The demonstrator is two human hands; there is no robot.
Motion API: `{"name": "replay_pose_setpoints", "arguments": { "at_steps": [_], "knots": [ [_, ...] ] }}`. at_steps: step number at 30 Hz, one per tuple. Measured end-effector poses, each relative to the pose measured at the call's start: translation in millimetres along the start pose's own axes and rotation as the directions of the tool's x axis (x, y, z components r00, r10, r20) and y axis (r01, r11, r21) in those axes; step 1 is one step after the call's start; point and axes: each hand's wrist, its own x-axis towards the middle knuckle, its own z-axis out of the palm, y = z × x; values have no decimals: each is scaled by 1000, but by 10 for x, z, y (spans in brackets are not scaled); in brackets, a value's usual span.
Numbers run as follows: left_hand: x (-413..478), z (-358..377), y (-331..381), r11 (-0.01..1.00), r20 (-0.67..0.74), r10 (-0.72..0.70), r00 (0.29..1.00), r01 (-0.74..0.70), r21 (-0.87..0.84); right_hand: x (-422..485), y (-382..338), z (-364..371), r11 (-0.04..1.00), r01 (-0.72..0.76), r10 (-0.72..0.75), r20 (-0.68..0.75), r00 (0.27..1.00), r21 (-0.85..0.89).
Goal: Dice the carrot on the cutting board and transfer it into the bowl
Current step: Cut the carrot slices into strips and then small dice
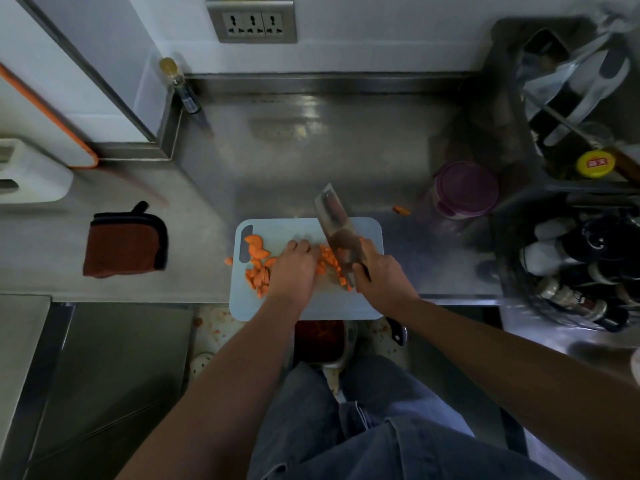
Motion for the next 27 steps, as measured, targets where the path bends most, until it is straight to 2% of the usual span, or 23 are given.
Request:
{"name": "replay_pose_setpoints", "arguments": {
  "at_steps": [6,12,17,22,27],
  "knots": [
    [34,-6,-19,999,36,-40,999,41,-10,-22,3,-9,1000,-13,14,20,1000,-9],
    [-41,46,-12,989,11,-148,989,148,-17,-57,-61,65,995,19,-10,95,995,-94],
    [-140,83,-42,963,-30,-180,983,170,-207,-74,-83,134,985,34,-11,135,991,-169],
    [-140,94,-77,875,-32,-277,960,238,-423,-75,-106,162,986,36,-13,138,990,-165],
    [-56,49,-121,898,-11,-269,963,246,-363,-32,-96,176,988,11,7,116,993,-154]
  ]
}}
